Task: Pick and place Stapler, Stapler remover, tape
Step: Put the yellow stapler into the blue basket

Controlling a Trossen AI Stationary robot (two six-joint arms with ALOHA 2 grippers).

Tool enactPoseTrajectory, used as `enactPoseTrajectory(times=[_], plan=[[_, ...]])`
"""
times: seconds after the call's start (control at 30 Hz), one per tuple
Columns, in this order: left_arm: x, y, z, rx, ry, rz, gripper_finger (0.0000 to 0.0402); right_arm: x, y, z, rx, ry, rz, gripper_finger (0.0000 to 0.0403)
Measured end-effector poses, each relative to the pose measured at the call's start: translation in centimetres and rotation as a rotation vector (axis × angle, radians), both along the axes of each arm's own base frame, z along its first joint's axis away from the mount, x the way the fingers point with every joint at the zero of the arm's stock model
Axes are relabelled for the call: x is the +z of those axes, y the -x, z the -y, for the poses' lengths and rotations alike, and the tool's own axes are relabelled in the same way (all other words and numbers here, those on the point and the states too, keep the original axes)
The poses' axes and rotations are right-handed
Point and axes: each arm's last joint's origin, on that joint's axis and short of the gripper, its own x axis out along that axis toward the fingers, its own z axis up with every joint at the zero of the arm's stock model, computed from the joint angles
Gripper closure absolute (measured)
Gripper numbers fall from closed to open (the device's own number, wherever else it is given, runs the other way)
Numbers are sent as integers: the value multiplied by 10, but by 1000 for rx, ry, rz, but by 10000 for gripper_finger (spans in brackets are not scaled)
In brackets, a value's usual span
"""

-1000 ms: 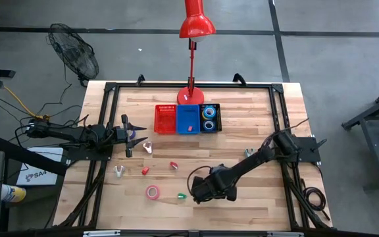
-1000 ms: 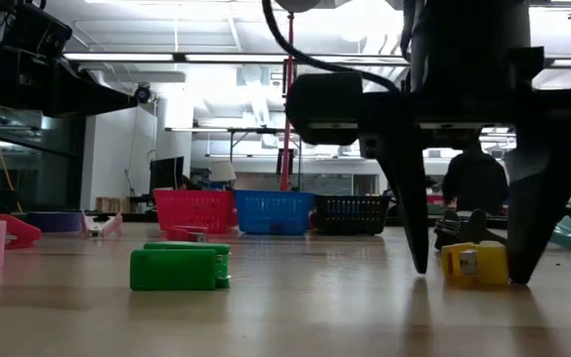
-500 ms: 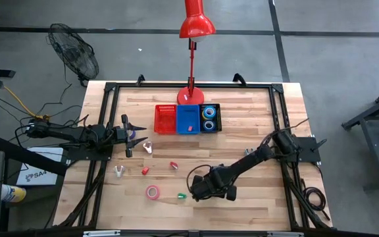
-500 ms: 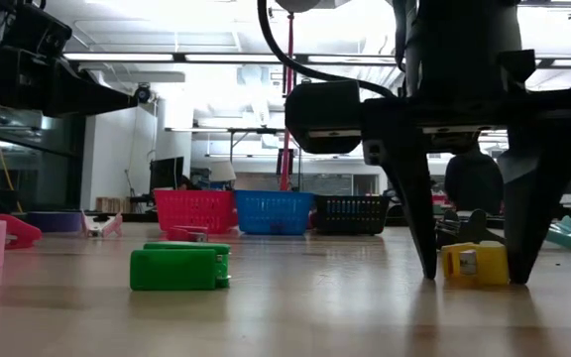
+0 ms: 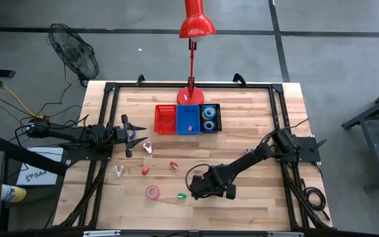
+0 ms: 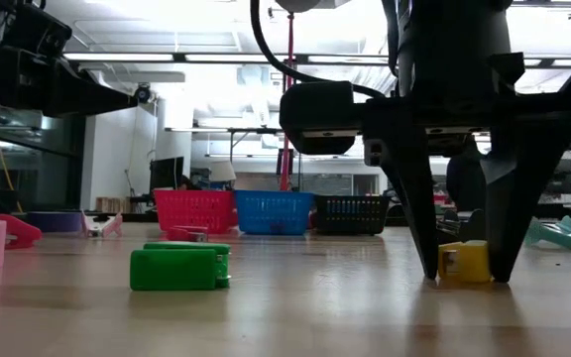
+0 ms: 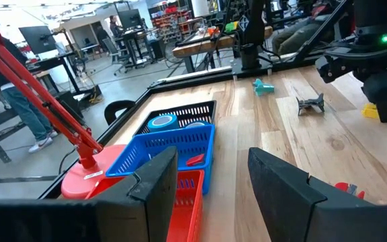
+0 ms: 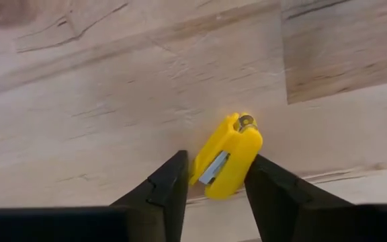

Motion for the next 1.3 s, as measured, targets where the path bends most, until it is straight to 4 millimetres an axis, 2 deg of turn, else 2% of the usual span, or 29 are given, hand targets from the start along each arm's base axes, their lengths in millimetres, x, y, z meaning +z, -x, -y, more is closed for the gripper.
enactPoseTrajectory(times=[0.23,0.5,0.9,1.1,1.3], plan=[[0,0,0,0,0,0,222,0,0,0,42,-4,2,300],[0,0,0,0,0,0,222,0,1,2,172,-34,-9,322],[0,0,0,0,0,1,222,1,0,8,322,-89,-24,328],[0,0,0,0,0,1,222,7,-5,22,367,-82,15,328],[0,0,0,0,0,1,222,19,-14,51,435,14,89,329]])
